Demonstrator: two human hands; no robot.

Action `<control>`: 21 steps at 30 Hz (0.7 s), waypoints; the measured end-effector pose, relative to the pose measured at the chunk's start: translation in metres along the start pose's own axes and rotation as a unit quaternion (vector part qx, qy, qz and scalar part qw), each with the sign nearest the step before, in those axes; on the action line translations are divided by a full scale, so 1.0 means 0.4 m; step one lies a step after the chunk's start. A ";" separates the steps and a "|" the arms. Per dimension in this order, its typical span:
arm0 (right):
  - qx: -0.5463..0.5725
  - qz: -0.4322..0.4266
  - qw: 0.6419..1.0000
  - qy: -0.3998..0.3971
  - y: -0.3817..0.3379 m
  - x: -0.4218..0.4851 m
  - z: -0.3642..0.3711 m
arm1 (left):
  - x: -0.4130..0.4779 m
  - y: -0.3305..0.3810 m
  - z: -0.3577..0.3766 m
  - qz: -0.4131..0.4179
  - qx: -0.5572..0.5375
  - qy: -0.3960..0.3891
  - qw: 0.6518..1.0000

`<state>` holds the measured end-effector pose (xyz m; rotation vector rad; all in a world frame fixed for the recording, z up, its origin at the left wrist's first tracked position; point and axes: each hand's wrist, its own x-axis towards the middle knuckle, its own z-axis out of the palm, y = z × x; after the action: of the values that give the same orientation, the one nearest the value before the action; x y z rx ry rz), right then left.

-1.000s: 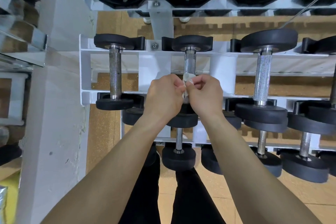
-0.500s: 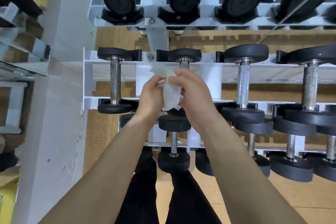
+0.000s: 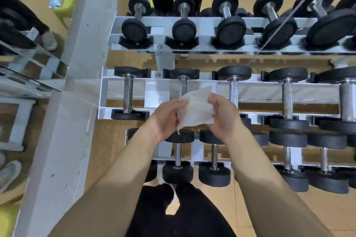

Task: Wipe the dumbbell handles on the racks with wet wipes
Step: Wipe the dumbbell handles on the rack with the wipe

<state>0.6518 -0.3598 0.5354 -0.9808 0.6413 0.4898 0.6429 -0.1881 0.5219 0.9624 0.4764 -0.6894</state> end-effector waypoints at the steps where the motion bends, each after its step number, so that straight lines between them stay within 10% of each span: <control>1: -0.040 -0.010 0.999 0.034 -0.003 -0.002 -0.013 | 0.003 -0.004 0.000 0.019 0.035 0.013 0.999; 11: -0.206 0.010 0.978 0.026 -0.058 -0.058 -0.132 | 0.041 0.036 0.095 0.035 0.322 0.053 0.944; 21: -0.157 0.018 0.987 0.023 -0.165 0.026 -0.298 | 0.146 0.012 0.189 0.024 0.341 -0.036 0.939</control>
<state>0.6690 -0.4945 0.5199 -1.2823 0.6352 0.6137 0.6920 -0.2702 0.5244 1.5880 0.1371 -0.8626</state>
